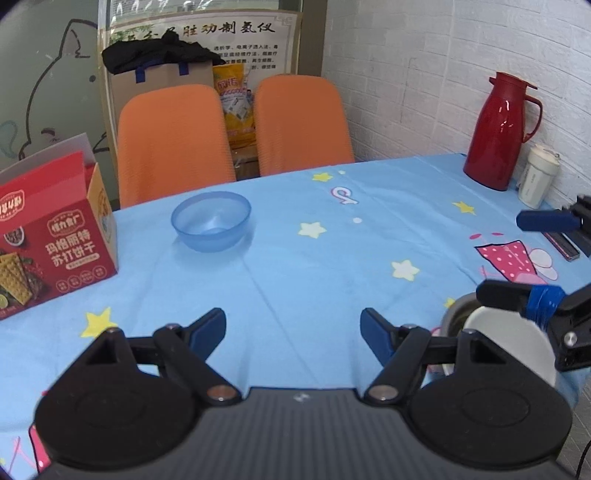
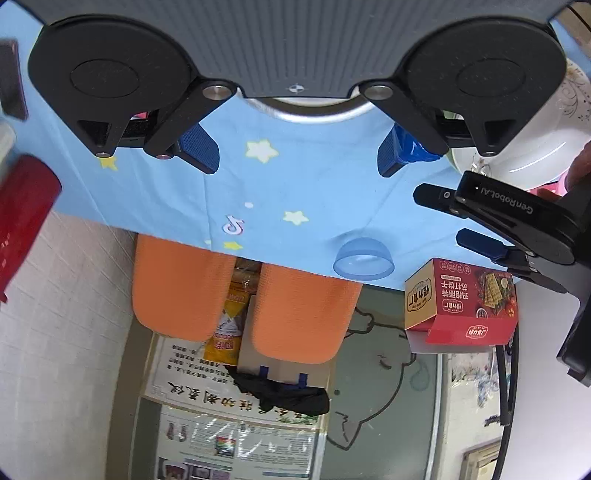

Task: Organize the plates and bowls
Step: 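Move the left gripper to the blue plastic bowl and close on its rim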

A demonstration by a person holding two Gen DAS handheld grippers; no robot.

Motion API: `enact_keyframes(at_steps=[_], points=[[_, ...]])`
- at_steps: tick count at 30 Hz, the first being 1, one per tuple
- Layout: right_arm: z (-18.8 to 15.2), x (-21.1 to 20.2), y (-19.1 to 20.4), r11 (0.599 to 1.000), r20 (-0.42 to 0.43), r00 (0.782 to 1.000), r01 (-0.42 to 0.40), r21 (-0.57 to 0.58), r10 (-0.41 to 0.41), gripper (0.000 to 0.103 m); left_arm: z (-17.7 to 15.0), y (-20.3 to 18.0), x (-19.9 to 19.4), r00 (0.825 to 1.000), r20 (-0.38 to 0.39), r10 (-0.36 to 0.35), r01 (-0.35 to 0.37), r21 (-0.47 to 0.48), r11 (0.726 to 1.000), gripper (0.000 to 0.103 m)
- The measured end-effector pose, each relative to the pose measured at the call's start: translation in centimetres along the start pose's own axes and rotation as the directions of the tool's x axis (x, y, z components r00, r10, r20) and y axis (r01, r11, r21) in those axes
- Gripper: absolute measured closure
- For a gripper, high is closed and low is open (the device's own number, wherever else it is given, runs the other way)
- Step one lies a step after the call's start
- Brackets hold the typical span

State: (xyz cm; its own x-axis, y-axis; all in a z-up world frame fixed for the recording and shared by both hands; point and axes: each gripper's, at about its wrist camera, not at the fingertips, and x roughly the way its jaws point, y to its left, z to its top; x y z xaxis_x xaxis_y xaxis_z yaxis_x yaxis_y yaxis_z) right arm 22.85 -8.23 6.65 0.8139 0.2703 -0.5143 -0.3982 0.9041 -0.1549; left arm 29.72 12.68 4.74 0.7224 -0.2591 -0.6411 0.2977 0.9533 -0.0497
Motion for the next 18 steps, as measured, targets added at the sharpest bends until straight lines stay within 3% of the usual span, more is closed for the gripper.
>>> enact_keyframes(at_steps=[4, 9, 13, 18], points=[[4.0, 4.6, 0.4, 0.995, -0.059, 0.995, -0.088, -0.04, 0.086, 0.023, 2.0, 3.7, 2.1, 0.999, -0.021, 0.045, -0.046, -0.023, 0.999, 0.03], [7.7, 11.8, 1.3, 0.985, -0.115, 0.98, -0.168, -0.028, 0.163, 0.023, 5.6, 9.1, 6.5, 0.997, -0.049, 0.066, -0.074, -0.192, 0.979, 0.03], [8.4, 17.9, 2.5, 0.984, -0.166, 0.971, -0.176, -0.017, 0.171, 0.023, 7.4, 11.6, 11.1, 0.992, -0.101, 0.078, -0.105, -0.305, 0.946, 0.03], [7.6, 23.1, 3.8, 0.98, -0.237, 0.952, -0.2, -0.004, 0.193, 0.023, 8.8, 12.6, 16.0, 0.983, -0.154, 0.096, -0.145, -0.353, 0.924, 0.03]])
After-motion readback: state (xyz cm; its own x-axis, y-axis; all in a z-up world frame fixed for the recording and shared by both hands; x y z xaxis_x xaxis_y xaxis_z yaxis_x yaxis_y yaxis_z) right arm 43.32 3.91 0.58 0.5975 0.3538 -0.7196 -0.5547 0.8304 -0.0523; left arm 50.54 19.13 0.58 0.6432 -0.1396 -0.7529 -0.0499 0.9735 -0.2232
